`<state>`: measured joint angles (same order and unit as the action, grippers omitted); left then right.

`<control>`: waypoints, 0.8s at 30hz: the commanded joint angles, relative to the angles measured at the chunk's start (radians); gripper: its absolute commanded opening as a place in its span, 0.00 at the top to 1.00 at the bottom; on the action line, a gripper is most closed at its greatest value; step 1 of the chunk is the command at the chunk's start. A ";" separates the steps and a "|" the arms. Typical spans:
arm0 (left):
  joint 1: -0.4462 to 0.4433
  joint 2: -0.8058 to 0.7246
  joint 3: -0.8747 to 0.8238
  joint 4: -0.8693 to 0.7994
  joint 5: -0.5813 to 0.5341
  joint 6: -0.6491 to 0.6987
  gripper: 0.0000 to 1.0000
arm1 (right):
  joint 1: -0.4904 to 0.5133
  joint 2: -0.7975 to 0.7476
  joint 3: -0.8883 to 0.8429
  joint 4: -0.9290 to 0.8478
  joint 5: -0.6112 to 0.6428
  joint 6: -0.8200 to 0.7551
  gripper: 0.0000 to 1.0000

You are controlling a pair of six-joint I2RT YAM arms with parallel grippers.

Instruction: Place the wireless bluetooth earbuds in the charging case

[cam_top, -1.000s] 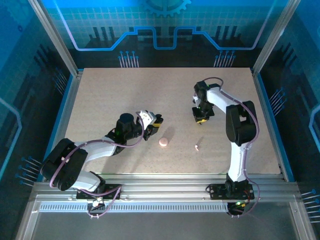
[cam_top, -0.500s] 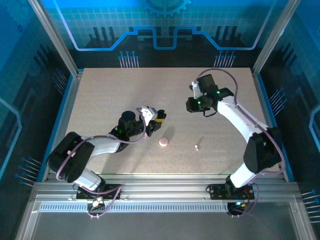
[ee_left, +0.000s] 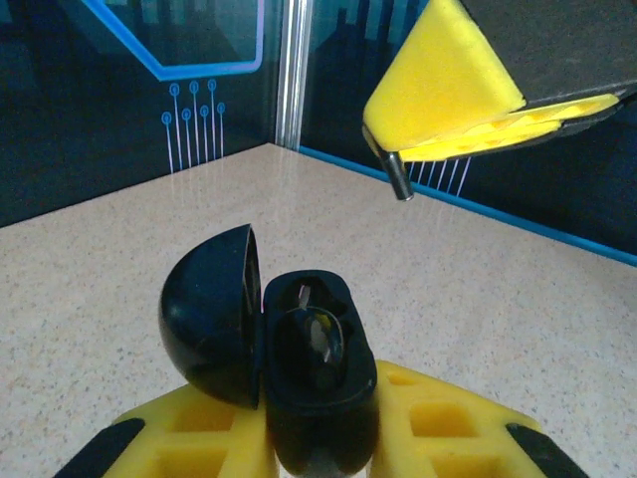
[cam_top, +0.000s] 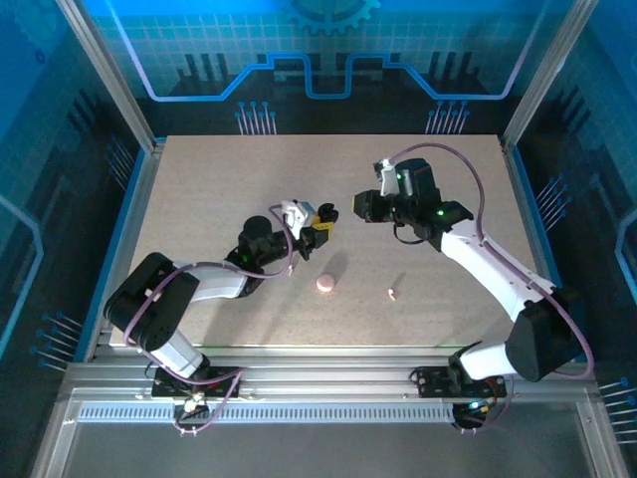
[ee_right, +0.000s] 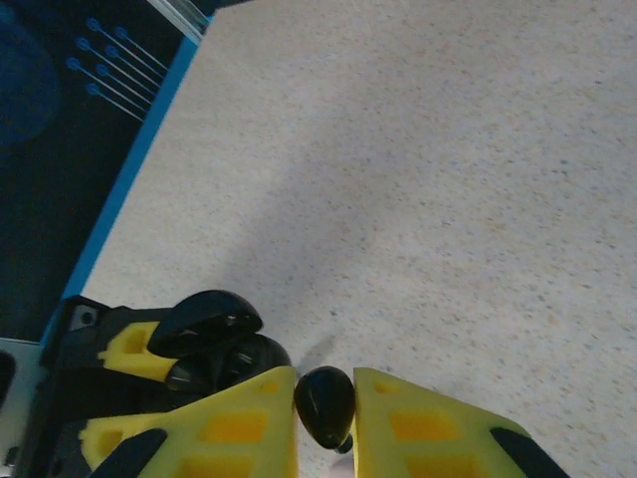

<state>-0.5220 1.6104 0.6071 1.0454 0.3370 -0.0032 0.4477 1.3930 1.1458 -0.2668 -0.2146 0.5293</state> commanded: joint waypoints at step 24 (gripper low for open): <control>-0.006 0.055 0.000 0.258 -0.036 -0.133 0.78 | 0.101 0.067 0.037 0.252 -0.046 0.057 0.80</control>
<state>-0.5228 1.6581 0.6151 1.2217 0.3183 -0.1070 0.5327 1.4536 1.1519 -0.0597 -0.2455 0.5777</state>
